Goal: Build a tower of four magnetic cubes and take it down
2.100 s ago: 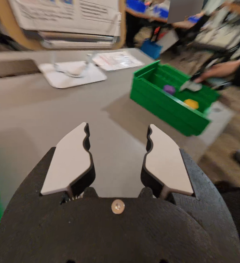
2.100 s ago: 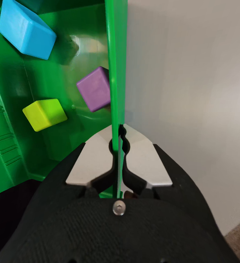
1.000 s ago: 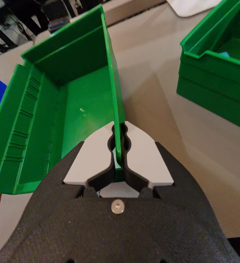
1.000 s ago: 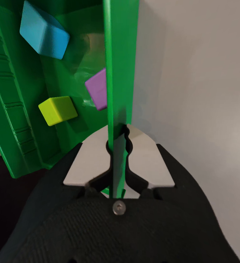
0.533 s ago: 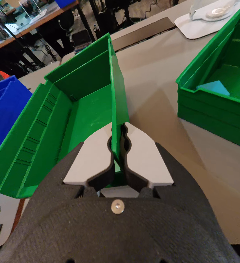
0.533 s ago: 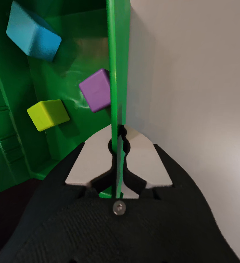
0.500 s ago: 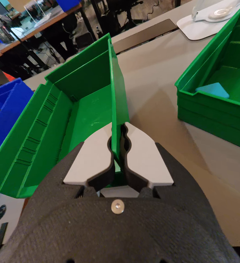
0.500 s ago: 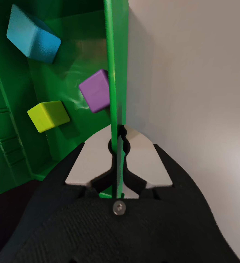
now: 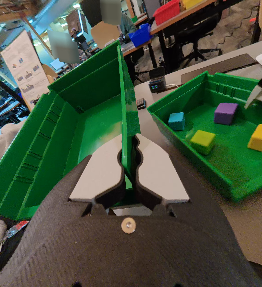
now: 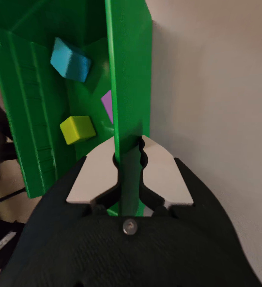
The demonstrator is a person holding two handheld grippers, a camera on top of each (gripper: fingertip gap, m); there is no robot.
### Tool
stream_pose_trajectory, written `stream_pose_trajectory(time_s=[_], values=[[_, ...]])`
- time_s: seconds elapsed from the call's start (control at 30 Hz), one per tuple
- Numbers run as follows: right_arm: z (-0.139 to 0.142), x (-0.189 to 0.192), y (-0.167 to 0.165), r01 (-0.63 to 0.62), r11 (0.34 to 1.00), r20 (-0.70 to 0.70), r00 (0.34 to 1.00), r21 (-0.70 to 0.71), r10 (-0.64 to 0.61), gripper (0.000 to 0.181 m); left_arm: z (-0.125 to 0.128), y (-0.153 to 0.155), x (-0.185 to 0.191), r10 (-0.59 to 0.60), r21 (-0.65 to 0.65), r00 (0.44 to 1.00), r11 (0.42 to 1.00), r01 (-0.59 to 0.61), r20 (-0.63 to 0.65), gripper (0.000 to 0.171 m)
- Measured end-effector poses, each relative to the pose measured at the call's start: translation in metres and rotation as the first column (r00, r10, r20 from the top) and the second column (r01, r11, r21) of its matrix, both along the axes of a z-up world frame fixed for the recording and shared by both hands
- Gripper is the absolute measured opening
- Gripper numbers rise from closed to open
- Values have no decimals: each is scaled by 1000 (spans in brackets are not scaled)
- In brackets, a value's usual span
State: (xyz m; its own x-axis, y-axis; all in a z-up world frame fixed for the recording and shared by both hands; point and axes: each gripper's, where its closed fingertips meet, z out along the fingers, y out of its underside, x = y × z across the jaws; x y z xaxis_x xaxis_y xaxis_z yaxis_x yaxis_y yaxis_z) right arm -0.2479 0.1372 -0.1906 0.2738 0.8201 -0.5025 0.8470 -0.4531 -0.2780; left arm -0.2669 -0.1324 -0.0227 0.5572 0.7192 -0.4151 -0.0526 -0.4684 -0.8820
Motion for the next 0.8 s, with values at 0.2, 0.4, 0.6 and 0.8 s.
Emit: stream_pose_trajectory(time_s=[0.2, 0.4, 0.6, 0.8], values=[[17, -31, -62, -86, 996, -98, 991, 23, 88, 28, 10, -22, 3, 26, 33, 999, 999, -25, -25, 6], [30, -29, -103, -129, 992, -146, 981, -12, 126, 37, 19, -28, 11, 29, 60, 999, 998, -26, -36, 5], [58, -15, -108, -135, 985, -257, 961, -103, 104, 32, 12, -17, 13, 15, 32, 998, 999, -13, -60, 5], [123, 62, -96, -190, 961, -464, 883, -202, 77, 39, 30, 6, 48, -65, 21, 995, 998, 66, -70, 4]])
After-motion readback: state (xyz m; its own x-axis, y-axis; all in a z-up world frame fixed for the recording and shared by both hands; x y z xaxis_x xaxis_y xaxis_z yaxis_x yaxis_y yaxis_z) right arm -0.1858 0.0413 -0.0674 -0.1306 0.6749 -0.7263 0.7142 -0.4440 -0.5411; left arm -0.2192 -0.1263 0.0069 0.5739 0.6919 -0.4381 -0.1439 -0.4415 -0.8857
